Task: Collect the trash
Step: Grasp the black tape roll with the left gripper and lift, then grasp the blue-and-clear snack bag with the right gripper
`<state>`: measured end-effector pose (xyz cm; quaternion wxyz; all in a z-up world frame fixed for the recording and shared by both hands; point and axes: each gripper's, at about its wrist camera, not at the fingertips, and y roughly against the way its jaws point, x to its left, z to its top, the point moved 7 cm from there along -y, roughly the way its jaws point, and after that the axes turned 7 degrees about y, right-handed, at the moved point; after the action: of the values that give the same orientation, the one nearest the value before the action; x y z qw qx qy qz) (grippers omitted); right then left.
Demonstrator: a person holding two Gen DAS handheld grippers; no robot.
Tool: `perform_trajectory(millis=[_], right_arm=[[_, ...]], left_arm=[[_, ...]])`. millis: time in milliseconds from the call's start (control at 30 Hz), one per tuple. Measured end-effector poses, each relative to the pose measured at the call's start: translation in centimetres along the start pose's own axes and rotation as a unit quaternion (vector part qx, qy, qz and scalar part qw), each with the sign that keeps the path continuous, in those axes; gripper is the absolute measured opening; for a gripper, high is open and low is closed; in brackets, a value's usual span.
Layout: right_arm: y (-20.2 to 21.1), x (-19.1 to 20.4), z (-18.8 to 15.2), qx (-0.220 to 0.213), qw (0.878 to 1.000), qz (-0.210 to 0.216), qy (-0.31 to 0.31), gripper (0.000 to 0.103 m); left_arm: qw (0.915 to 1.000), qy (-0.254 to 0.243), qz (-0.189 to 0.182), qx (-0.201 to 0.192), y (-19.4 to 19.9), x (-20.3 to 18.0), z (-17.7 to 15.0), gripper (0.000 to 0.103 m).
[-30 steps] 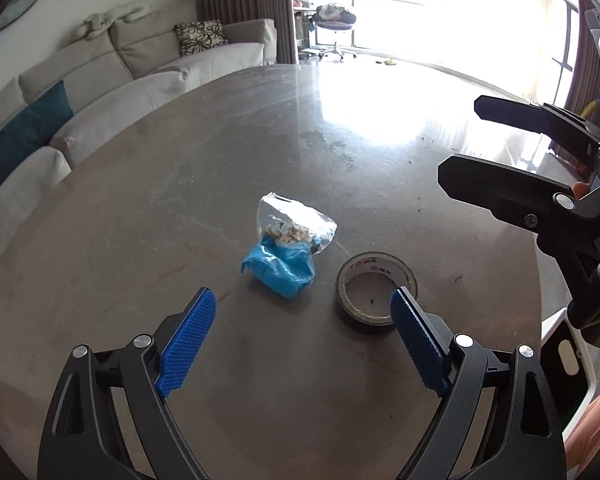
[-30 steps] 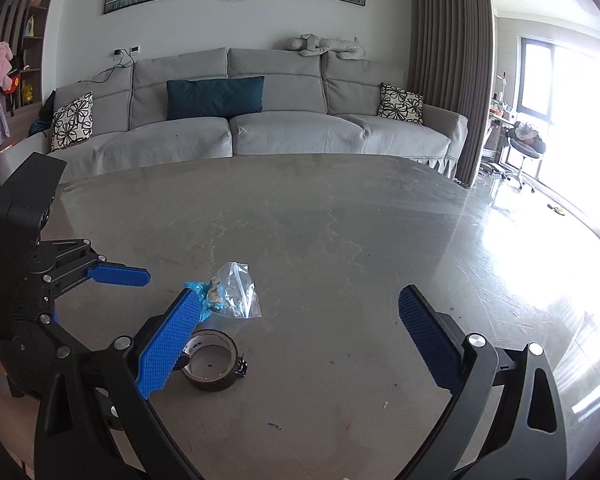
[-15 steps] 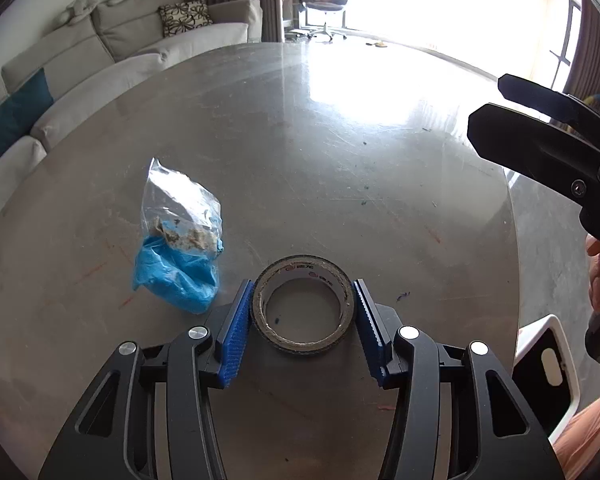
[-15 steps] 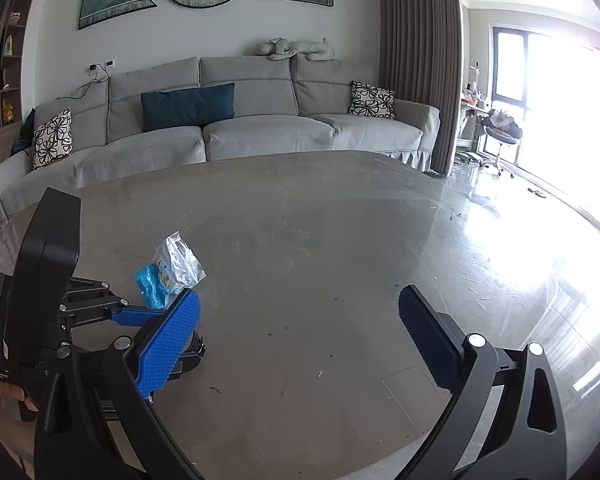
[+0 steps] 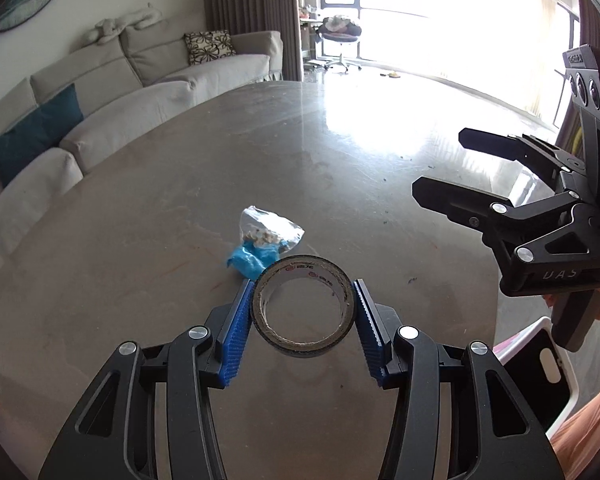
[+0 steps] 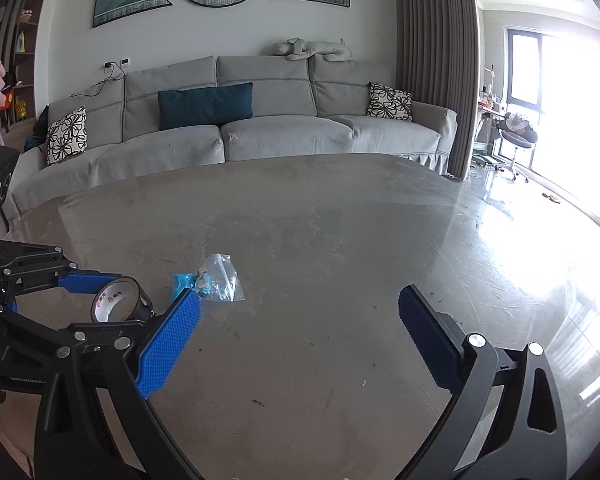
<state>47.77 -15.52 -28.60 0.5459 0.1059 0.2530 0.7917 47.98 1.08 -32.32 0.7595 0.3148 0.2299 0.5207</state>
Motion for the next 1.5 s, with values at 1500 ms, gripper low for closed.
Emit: perform_trajectory(millis=[1500], right_arm=[[-12.0, 7.9, -1.2, 0.172, 0.978, 0.103, 0.062, 0.059]], left_arm=[[0.9956, 0.017, 0.089, -0.022, -0.9, 11.7, 1.6, 0.05]])
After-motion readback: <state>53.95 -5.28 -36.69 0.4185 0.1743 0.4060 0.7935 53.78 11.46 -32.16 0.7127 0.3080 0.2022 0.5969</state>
